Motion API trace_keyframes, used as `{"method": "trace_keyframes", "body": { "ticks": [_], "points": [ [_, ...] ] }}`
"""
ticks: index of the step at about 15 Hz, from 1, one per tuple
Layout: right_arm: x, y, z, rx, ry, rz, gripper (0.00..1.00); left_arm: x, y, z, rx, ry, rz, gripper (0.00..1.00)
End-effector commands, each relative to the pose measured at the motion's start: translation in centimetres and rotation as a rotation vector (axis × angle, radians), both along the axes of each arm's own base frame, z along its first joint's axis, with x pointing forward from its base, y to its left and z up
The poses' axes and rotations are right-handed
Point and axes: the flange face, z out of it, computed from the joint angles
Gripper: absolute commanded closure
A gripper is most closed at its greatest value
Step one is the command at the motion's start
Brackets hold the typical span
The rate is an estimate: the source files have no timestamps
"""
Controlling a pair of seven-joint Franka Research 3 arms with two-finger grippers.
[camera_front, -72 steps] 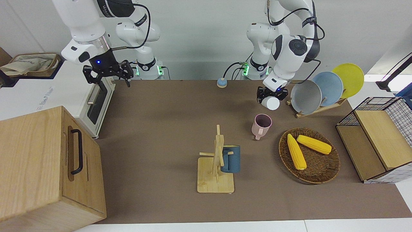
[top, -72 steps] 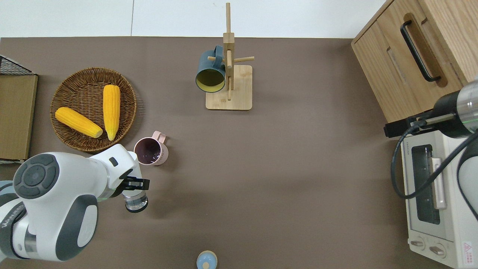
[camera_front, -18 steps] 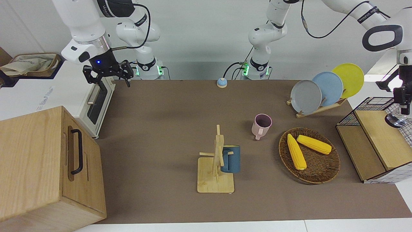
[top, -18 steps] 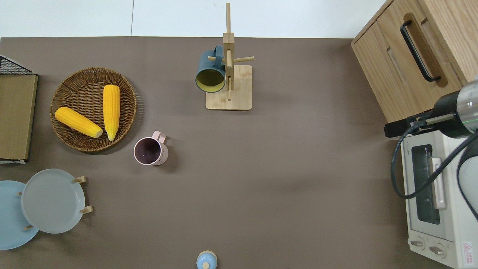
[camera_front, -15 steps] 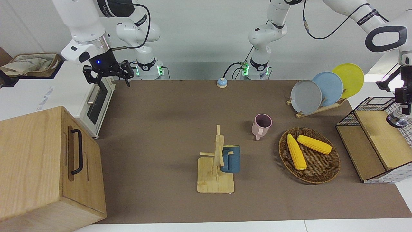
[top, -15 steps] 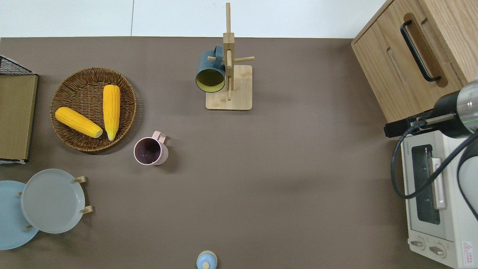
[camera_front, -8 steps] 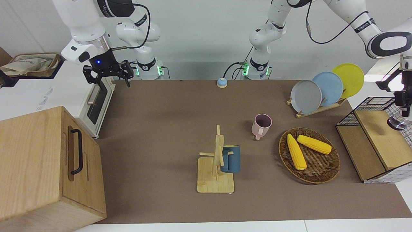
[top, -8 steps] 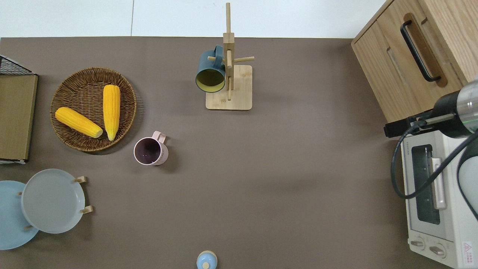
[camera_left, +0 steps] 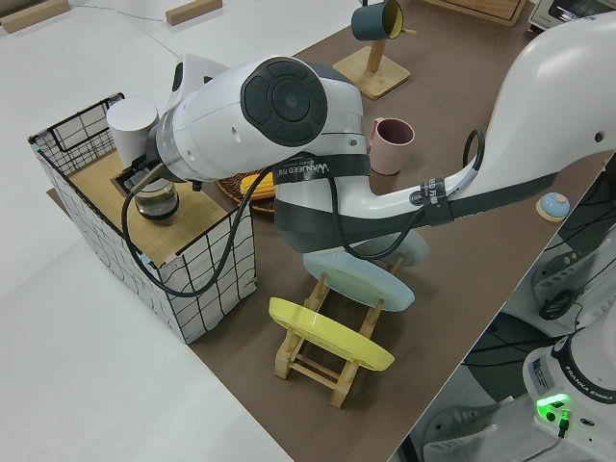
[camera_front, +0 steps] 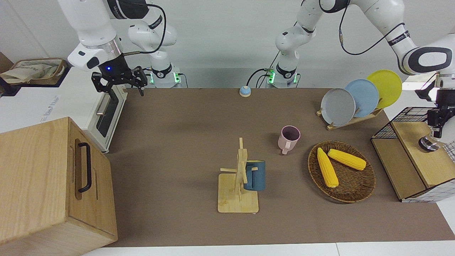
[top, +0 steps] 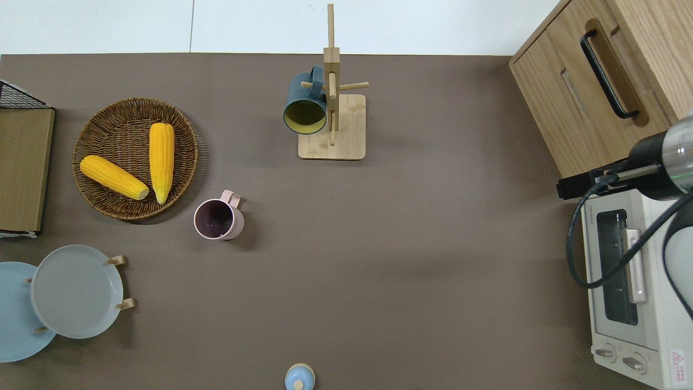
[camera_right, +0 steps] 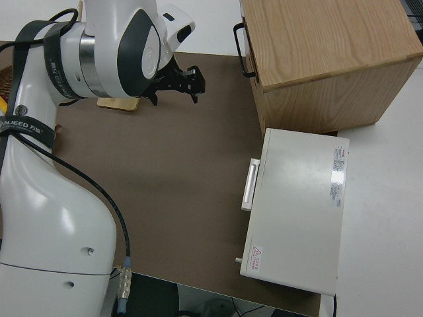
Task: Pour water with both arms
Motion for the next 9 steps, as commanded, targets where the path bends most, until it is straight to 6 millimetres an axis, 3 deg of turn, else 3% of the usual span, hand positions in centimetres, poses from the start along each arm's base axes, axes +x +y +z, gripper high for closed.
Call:
{"method": "trace_keyframes", "body": {
  "ticks": [1,7,8,9],
  "points": [
    [-0.06,0.04,0.3,-0.013,0.007,0.006,0.017,0.96,0.35,0.78,-0.006,-0.035,-0.026,1.0],
    [-0.06,-0.03,0.3,-0.012,0.007,0.004,0.017,1.22,0.49,0.15,-0.002,-0.028,-0.033,1.0],
    [-0.06,-0.03,0.3,-0.012,0.007,0.004,0.017,1.24,0.51,0.05,-0.003,-0.027,-0.031,0.87],
    [-0.05,-0.03,0.37,-0.012,0.005,0.004,0.017,1.24,0.51,0.05,-0.003,-0.027,-0.031,0.51]
  ]
}}
